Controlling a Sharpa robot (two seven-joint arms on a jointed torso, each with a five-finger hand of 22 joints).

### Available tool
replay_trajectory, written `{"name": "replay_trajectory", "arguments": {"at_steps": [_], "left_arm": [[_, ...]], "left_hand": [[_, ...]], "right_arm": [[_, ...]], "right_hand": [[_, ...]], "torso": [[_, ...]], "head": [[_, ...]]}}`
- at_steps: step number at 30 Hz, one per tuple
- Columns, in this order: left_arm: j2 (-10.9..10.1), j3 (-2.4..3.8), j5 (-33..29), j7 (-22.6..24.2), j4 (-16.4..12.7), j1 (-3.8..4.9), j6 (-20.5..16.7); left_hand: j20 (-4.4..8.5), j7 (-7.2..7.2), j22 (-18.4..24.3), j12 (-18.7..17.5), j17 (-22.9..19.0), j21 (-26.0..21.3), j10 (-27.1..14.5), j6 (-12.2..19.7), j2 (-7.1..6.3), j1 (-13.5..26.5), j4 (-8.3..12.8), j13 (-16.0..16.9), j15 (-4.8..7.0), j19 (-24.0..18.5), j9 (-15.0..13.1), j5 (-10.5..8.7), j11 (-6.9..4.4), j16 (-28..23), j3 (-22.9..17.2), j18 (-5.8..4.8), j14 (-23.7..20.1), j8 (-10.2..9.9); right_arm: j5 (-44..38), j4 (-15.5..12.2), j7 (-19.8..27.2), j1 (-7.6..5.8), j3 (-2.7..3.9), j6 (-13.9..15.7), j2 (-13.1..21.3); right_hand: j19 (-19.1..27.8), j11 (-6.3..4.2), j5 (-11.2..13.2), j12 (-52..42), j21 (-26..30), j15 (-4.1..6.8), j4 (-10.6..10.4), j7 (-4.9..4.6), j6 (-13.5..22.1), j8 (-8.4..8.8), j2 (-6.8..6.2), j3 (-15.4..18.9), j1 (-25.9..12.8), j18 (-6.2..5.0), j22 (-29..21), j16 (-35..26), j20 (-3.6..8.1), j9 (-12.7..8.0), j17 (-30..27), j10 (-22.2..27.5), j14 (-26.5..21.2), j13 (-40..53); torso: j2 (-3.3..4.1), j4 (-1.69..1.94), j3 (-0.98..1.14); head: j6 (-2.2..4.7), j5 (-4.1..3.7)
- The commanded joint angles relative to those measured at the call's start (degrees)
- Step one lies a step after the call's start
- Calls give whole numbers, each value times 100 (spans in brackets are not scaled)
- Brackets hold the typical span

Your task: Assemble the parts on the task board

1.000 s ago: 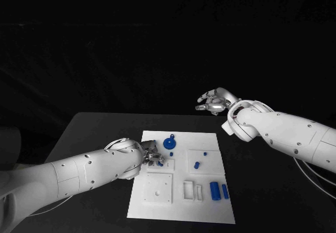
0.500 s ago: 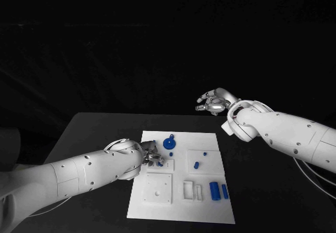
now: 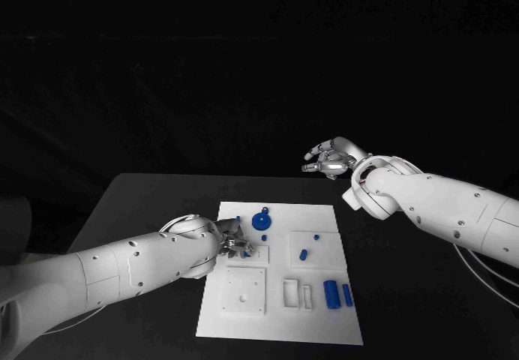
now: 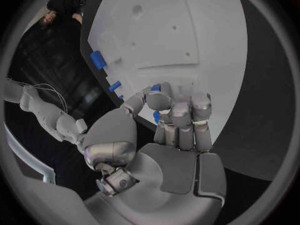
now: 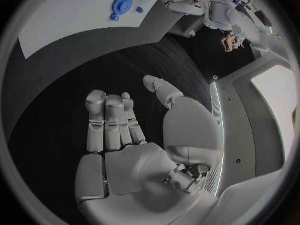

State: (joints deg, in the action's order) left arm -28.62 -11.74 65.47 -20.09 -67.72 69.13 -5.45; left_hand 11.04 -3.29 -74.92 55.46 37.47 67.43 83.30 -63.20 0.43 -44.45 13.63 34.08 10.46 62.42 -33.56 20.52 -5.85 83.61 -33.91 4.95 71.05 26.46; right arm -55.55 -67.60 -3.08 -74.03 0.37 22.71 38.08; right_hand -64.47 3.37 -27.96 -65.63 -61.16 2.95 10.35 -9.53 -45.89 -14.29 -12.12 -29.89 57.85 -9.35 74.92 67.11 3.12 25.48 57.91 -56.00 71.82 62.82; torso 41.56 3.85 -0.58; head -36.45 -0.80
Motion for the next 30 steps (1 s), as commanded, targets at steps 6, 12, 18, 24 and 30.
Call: {"name": "replay_trajectory", "arguments": {"at_steps": [6, 12, 18, 24, 30], "left_arm": [[28, -8, 29, 49, 18, -19, 107], [50, -7, 28, 51, 45, -19, 131], [63, -7, 24, 47, 75, -19, 136], [69, -6, 5, 44, 100, -19, 116], [86, -6, 1, 31, 125, -19, 77]], "left_hand": [[470, 440, -46, 52, -40, 34, -232, -530, -117, 50, -199, -50, 316, -58, -6, -535, -169, 49, 16, 259, 260, -12], [470, 441, -44, 67, -55, 36, -238, -530, -124, 65, -271, -72, 317, -66, -9, -711, -170, 58, 12, 265, 255, -15], [470, 441, -44, 69, -58, 37, -239, -529, -127, 68, -282, -76, 317, -68, -9, -728, -170, 60, 13, 266, 254, -16], [469, 440, -44, 75, -63, 39, -241, -527, -133, 80, -307, -84, 317, -70, -10, -755, -170, 64, 15, 267, 252, -17], [471, 445, -37, 101, -98, 40, -256, -518, -277, 136, -467, -137, 320, -92, -18, -1531, -173, 80, 38, 284, 237, -26]], "right_arm": [[-11, 1, 12, 4, 3, -81, 2], [-10, 3, 6, 7, 2, -92, -3], [-10, 9, 9, 19, 2, -93, -4], [-10, 8, 7, 25, 2, -90, 1], [-10, 7, 5, 27, 2, -93, -1]], "right_hand": [[-5, 2, -17, -29, 37, 4, -9, -41, 11, -16, 43, 35, -31, -565, 84, 15, -29, -9, -4, 44, -40, -9], [-5, 2, -21, -30, 38, 4, -11, -41, 11, -16, 45, 36, -36, -565, 84, 15, -29, -9, -4, 45, -40, -11], [-6, 2, -24, -32, 39, 4, -12, -41, 11, -16, 48, 37, -38, -565, 84, 16, -29, -10, -4, 46, -41, -12], [-6, 2, -26, -34, 39, 4, -11, -41, 11, -16, 49, 38, -40, -565, 85, 17, -28, -10, -4, 47, -41, -13], [-7, 2, -27, -35, 39, 4, -11, -41, 13, -15, 49, 41, -44, -565, 85, 17, -28, -11, -3, 48, -41, -14]], "torso": [[1, 3, 1], [2, 1, 1], [0, 3, 3], [0, -3, 2], [-1, 2, 2]], "head": [[10, 0], [8, 4], [11, 6], [11, 4], [15, 0]]}}
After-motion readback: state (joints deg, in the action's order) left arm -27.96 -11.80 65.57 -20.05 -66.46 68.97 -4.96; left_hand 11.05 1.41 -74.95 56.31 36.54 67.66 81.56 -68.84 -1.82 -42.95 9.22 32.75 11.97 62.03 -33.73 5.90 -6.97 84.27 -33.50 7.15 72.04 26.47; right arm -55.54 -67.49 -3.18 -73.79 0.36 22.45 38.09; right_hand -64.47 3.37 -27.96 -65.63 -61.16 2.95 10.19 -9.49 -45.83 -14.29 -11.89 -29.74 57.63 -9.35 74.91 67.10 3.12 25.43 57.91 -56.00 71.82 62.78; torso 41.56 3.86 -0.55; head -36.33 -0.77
